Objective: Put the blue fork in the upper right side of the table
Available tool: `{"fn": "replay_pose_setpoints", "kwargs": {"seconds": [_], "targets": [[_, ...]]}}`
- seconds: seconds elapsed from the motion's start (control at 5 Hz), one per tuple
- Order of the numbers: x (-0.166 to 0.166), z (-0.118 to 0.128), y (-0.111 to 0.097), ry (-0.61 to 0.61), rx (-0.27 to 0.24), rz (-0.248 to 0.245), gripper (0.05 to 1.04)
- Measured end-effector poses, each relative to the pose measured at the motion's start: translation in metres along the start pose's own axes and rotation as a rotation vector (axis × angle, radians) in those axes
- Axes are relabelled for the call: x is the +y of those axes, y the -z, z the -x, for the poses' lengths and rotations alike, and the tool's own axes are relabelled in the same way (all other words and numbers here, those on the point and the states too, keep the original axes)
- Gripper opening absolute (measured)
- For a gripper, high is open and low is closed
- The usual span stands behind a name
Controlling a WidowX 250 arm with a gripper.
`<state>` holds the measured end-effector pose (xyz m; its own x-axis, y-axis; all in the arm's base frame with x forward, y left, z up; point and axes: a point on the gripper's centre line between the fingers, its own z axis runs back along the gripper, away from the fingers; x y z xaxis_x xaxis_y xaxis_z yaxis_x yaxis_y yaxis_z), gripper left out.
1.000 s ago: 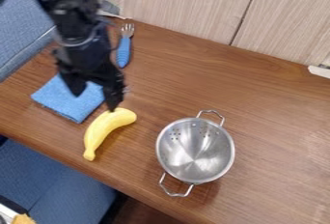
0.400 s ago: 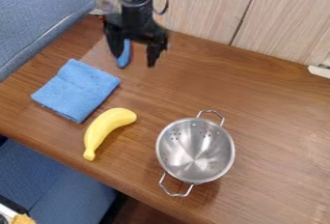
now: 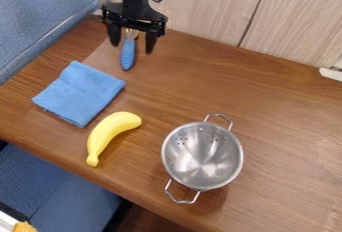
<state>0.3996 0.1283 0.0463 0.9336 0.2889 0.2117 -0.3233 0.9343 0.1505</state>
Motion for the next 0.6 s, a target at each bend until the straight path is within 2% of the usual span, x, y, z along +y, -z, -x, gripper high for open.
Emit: {"fn": "replay_pose_setpoints", "kwargs": {"seconds": [0.4, 0.6], "targets": [[0.014, -0.018, 0.024, -0.033, 0.014, -0.031, 1.0], [0.012, -0.024, 0.032, -0.049, 0.019, -0.02, 1.0]]}}
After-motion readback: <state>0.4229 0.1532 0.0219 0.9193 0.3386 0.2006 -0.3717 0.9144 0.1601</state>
